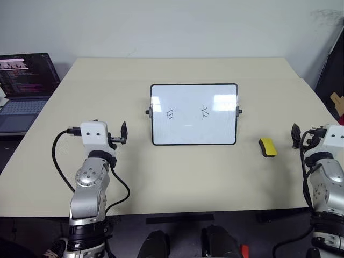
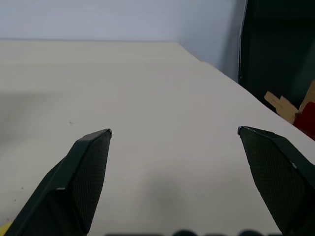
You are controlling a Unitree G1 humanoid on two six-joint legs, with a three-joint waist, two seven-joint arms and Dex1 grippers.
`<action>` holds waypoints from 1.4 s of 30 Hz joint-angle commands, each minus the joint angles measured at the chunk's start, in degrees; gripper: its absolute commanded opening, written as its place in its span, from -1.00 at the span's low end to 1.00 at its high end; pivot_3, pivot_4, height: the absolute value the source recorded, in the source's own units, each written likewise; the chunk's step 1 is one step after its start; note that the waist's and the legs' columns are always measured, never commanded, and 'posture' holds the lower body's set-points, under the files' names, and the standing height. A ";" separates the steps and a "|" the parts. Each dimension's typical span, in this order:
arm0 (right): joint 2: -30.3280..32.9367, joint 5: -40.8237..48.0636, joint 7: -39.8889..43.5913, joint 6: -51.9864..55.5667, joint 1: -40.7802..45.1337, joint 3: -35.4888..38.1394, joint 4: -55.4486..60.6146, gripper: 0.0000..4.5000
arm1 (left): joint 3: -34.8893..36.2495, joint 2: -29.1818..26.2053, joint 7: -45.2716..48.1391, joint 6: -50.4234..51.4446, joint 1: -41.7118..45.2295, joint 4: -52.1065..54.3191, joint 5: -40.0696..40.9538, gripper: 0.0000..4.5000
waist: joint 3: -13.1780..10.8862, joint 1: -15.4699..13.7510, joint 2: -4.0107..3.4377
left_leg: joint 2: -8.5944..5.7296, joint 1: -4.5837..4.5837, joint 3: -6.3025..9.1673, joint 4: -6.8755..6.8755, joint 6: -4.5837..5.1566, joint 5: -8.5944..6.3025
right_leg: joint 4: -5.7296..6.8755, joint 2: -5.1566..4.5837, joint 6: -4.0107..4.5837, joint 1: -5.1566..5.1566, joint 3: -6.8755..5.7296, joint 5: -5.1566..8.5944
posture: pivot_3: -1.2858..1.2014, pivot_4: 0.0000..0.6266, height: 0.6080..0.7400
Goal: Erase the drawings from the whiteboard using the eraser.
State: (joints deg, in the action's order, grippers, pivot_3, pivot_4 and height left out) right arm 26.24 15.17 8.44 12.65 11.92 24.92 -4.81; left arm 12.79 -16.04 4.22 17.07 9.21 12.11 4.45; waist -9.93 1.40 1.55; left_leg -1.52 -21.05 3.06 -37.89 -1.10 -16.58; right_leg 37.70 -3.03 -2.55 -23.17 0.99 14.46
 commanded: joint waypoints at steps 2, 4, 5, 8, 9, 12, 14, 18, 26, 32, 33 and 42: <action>0.97 -0.21 -0.53 3.72 0.29 0.00 1.55 0.98 | -0.04 0.38 -1.34 -2.21 0.46 0.26 -1.31 1.00 | 0.00 -0.02 0.00 | -0.01 0.01 -0.02 -0.01 0.00 0.00 | 0.00 0.00 0.00 0.01 0.01 0.00 | 0.03 -0.52 1.00; 0.14 0.05 -1.75 6.21 0.48 -0.12 3.81 0.98 | 0.24 0.46 -1.39 -1.73 0.28 0.88 -1.05 1.00 | 0.00 -0.02 0.00 | -0.01 0.02 -0.01 -0.01 0.00 0.00 | 0.01 0.00 0.00 0.01 0.00 0.00 | 0.03 -0.52 1.00; 0.17 0.31 -1.70 7.59 0.62 -0.61 6.09 0.98 | 0.61 0.21 -0.85 -1.10 0.31 1.54 -0.37 1.00 | 0.00 -0.01 0.00 | 0.00 0.01 0.00 0.00 0.00 0.00 | 0.01 0.00 0.00 0.01 0.00 0.00 | 0.03 -0.52 1.00; -0.28 3.30 -0.87 11.94 1.05 -0.52 11.70 0.98 | 1.13 -1.69 1.77 -0.66 0.78 2.04 0.98 1.00 | -0.02 0.14 -0.04 | 0.00 0.01 -0.01 0.01 0.00 0.00 | 0.02 0.00 0.00 -0.01 0.02 0.00 | 0.03 -0.52 1.00; -0.83 5.08 -0.76 13.64 1.13 0.04 13.18 0.98 | 1.29 -2.36 2.73 -0.70 1.07 1.99 1.47 1.00 | -0.02 0.13 -0.04 | 0.02 0.01 0.01 0.01 0.00 0.00 | 0.02 0.01 0.00 -0.01 0.00 0.00 | 0.03 -0.52 1.00; -1.88 8.16 -0.43 16.45 0.78 0.35 16.34 0.98 | 1.75 -5.40 7.41 -0.96 3.86 2.92 4.58 1.00 | -0.03 0.05 -0.01 | 0.02 0.00 0.05 0.00 0.00 0.00 | 0.01 0.01 0.00 0.00 -0.04 0.00 | 0.03 -0.52 1.00; -1.98 7.29 -0.69 16.09 0.51 -0.62 17.46 0.98 | 1.72 -7.37 10.84 -0.30 5.65 2.67 6.81 1.00 | -0.04 -0.09 -0.01 | -0.01 -0.04 0.06 -0.03 0.00 0.00 | 0.00 0.01 0.00 0.00 -0.06 0.00 | 0.03 -0.52 1.00; -2.79 9.74 0.30 16.94 -0.74 0.20 21.23 0.98 | 0.14 -10.33 18.98 -1.02 11.49 -1.07 11.20 1.00 | -0.04 -0.15 -0.02 | -0.05 -0.03 0.05 0.01 0.00 0.00 | -0.05 0.02 -0.02 -0.01 -0.05 0.01 | 0.03 -0.52 1.00; -2.74 16.67 -1.67 28.96 -7.99 0.36 35.04 0.98 | -11.45 -12.09 42.26 2.84 24.96 -8.82 18.35 1.00 | -0.04 -0.96 -0.02 | -0.13 -0.20 0.13 -0.01 0.02 -0.01 | -0.14 0.10 -0.08 -0.04 -0.12 0.05 | 0.03 -0.52 1.00; -3.33 16.20 -5.44 35.87 -6.91 -1.40 35.79 0.98 | -14.72 -10.37 48.03 0.78 29.26 -13.48 18.15 1.00 | -0.08 0.12 -0.05 | -0.08 -0.20 0.13 -0.03 0.10 -0.05 | -0.09 0.11 -0.08 -0.09 -0.09 0.06 | 0.03 -0.52 1.00; -3.07 15.53 -5.75 36.16 -6.61 -1.89 35.42 0.98 | -15.66 -10.17 49.62 1.18 29.76 -13.29 18.56 1.00 | -0.08 0.12 -0.05 | -0.09 -0.19 0.13 -0.03 0.10 -0.05 | -0.08 0.12 -0.08 -0.09 -0.09 0.06 | 0.03 -0.52 1.00; -4.18 10.17 -7.18 34.50 -3.44 -5.93 28.93 0.98 | -22.40 -10.46 61.75 2.16 31.32 -10.72 19.62 1.00 | -0.08 0.18 -0.05 | -0.12 -0.23 0.11 -0.03 0.12 -0.06 | -0.12 0.12 -0.11 -0.10 -0.07 0.08 | 0.03 -0.52 1.00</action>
State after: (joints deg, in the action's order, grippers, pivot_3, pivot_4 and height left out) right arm 22.07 26.24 1.20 49.04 7.68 18.73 24.17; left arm -9.47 -26.62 64.66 19.83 38.92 0.21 23.39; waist -10.02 1.58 1.50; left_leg -1.64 -21.28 3.18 -37.92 -0.97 -16.64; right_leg 37.59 -2.91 -2.65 -23.27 0.91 14.54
